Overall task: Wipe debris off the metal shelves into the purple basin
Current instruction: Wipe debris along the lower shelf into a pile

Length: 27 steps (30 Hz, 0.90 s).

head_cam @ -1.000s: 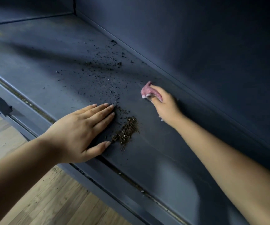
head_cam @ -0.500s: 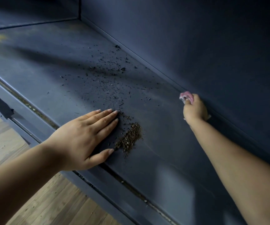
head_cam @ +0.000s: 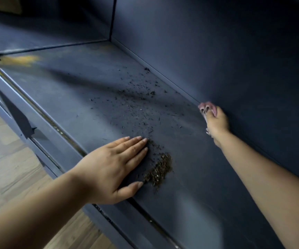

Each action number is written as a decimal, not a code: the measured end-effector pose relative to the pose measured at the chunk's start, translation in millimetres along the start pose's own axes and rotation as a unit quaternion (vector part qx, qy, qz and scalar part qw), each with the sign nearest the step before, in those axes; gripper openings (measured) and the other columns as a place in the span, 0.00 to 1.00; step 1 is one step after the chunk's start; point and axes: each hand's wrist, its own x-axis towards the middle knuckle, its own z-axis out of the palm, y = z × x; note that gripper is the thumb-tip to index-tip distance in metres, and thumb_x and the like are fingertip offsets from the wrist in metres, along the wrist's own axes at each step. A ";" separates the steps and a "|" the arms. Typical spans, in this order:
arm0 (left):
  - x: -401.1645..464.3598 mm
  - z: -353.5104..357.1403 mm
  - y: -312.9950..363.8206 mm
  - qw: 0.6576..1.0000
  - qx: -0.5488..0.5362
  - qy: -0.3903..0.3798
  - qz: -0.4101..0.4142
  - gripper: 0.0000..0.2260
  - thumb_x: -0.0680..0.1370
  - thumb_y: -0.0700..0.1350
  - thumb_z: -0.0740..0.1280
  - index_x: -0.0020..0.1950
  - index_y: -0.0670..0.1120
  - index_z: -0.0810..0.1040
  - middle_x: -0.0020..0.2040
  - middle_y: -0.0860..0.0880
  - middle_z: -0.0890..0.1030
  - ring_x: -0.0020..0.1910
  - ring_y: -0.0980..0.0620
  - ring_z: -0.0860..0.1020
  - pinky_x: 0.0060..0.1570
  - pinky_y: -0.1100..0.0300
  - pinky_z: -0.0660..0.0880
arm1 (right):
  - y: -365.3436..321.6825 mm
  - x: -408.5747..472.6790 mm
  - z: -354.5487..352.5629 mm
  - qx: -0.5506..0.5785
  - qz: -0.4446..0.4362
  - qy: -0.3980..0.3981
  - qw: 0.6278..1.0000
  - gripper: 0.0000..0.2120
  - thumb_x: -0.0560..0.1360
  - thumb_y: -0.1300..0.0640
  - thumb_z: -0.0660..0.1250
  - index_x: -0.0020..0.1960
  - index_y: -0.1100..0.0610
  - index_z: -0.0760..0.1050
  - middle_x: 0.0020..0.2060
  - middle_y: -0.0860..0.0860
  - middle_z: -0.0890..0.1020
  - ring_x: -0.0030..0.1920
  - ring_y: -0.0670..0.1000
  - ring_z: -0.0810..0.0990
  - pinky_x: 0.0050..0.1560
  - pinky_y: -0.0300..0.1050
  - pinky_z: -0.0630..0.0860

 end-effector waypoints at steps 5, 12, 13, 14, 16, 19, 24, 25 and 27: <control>-0.4 0.2 -0.6 1.000 -0.001 0.010 0.002 0.32 0.79 0.60 0.50 0.70 0.36 0.71 0.70 0.38 0.69 0.70 0.42 0.69 0.69 0.51 0.59 | -8.1 -2.9 17.2 -0.064 -0.021 -0.069 0.995 0.14 0.80 0.48 0.56 0.63 0.45 0.72 0.53 0.49 0.79 0.32 0.47 0.72 0.28 0.36 0.68; -0.6 2.4 -0.8 1.000 -0.011 0.011 0.000 0.33 0.80 0.60 0.46 0.70 0.36 0.71 0.70 0.38 0.70 0.70 0.41 0.69 0.68 0.50 0.59 | -47.8 -64.9 42.0 -0.022 -0.134 -0.254 0.958 0.17 0.80 0.62 0.58 0.68 0.57 0.68 0.58 0.47 0.75 0.52 0.41 0.74 0.44 0.21 0.70; -0.5 2.1 -0.9 1.000 -0.011 0.011 -0.001 0.34 0.80 0.60 0.45 0.70 0.36 0.71 0.70 0.38 0.70 0.69 0.41 0.69 0.68 0.50 0.59 | -41.7 -75.4 40.5 -0.020 -0.147 -0.267 0.952 0.19 0.79 0.63 0.59 0.69 0.55 0.68 0.64 0.48 0.73 0.59 0.43 0.73 0.55 0.24 0.69; -0.4 1.5 -0.8 1.000 -0.011 0.011 -0.001 0.34 0.80 0.61 0.45 0.70 0.36 0.71 0.70 0.38 0.70 0.69 0.41 0.70 0.68 0.50 0.59 | -36.3 -85.8 36.3 -0.017 -0.155 -0.281 0.947 0.21 0.79 0.64 0.60 0.70 0.54 0.67 0.69 0.48 0.69 0.66 0.45 0.69 0.65 0.32 0.66; -0.3 1.8 -0.9 1.000 -0.007 0.014 0.002 0.33 0.80 0.60 0.46 0.70 0.36 0.71 0.70 0.38 0.70 0.69 0.41 0.70 0.68 0.51 0.59 | -27.1 -101.7 26.4 -0.007 -0.158 -0.314 0.936 0.21 0.78 0.65 0.61 0.70 0.52 0.68 0.71 0.47 0.66 0.71 0.45 0.63 0.71 0.40 0.61; -0.4 1.4 -0.5 1.000 -0.004 0.011 0.000 0.33 0.80 0.60 0.47 0.70 0.37 0.71 0.70 0.38 0.70 0.69 0.41 0.70 0.68 0.51 0.59 | -27.9 -112.3 13.9 0.056 -0.158 -0.365 0.916 0.17 0.78 0.67 0.60 0.62 0.50 0.72 0.64 0.45 0.73 0.65 0.41 0.71 0.67 0.35 0.67; -0.5 2.2 -1.1 1.000 0.001 0.016 0.001 0.32 0.79 0.60 0.47 0.70 0.37 0.71 0.70 0.38 0.70 0.70 0.42 0.69 0.68 0.51 0.58 | -16.9 -60.4 -1.4 0.035 -0.132 -0.132 0.982 0.12 0.80 0.62 0.59 0.62 0.55 0.72 0.51 0.47 0.77 0.43 0.38 0.74 0.39 0.24 0.71; -0.8 2.8 -1.1 1.000 0.002 0.017 0.002 0.32 0.79 0.60 0.50 0.70 0.37 0.71 0.70 0.38 0.70 0.70 0.42 0.69 0.69 0.51 0.58 | -8.4 -49.3 -1.7 -0.010 -0.112 -0.094 0.989 0.12 0.80 0.58 0.59 0.63 0.54 0.72 0.52 0.49 0.78 0.41 0.42 0.76 0.36 0.30 0.74; -1.0 2.6 -0.9 1.000 0.005 0.017 0.001 0.32 0.77 0.60 0.53 0.70 0.37 0.71 0.70 0.38 0.70 0.70 0.42 0.69 0.69 0.51 0.58 | 3.9 -38.7 3.2 -0.079 -0.092 -0.096 0.988 0.14 0.79 0.51 0.59 0.64 0.50 0.73 0.55 0.52 0.80 0.46 0.51 0.79 0.39 0.41 0.75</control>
